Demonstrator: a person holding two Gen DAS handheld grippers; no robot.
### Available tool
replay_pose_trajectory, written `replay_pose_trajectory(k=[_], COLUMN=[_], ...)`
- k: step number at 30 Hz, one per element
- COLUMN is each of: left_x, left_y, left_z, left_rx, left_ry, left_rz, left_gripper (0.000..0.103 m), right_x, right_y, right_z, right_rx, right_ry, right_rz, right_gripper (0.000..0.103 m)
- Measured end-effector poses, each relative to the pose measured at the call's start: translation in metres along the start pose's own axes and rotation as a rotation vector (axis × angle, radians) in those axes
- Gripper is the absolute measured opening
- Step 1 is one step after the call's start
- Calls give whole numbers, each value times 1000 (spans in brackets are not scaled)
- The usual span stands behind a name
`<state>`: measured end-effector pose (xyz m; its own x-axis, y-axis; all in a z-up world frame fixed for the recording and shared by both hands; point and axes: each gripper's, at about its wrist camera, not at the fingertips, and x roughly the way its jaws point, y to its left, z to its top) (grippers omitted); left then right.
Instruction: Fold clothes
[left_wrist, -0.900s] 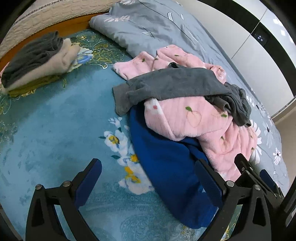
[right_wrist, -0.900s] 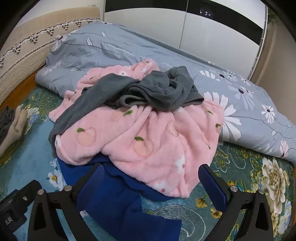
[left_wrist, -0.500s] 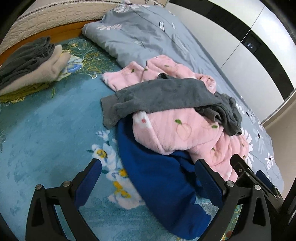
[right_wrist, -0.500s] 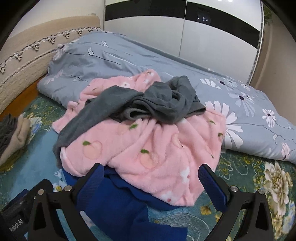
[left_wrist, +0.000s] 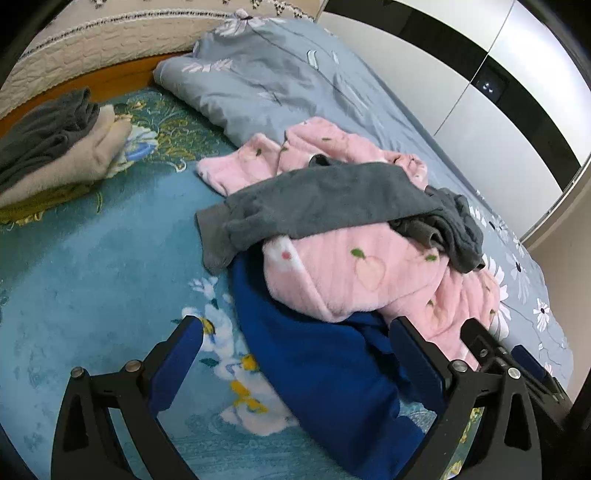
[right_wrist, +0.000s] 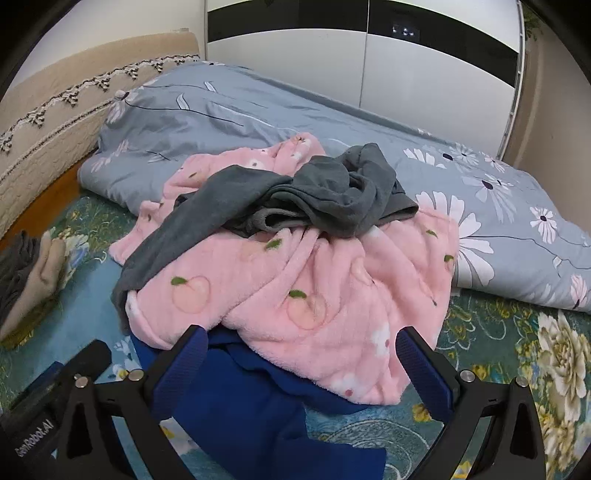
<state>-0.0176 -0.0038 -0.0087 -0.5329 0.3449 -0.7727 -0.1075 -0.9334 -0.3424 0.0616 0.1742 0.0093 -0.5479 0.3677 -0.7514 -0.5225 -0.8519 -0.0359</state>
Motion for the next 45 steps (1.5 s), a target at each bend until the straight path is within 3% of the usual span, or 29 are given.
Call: replay_pose_trajectory(k=[4, 12, 33, 42, 45], left_x=[0, 2, 21, 23, 21], left_y=[7, 5, 5, 3, 8], left_z=[-1, 3, -5, -5, -4], left_rx=[-40, -12, 25, 21, -14], left_ry=[1, -6, 22, 39, 54], left_rz=[-69, -69, -3, -20, -62], left_gripper=[101, 101, 101, 101, 101], right_x=[2, 4, 22, 25, 29], right_y=[7, 12, 12, 11, 8], right_z=[-1, 1, -2, -1, 1], right_rx=[-9, -32, -54, -50, -42], right_ry=[12, 17, 42, 48, 57], right_rz=[-10, -59, -69, -64, -48], right_gripper=[103, 103, 103, 103, 103])
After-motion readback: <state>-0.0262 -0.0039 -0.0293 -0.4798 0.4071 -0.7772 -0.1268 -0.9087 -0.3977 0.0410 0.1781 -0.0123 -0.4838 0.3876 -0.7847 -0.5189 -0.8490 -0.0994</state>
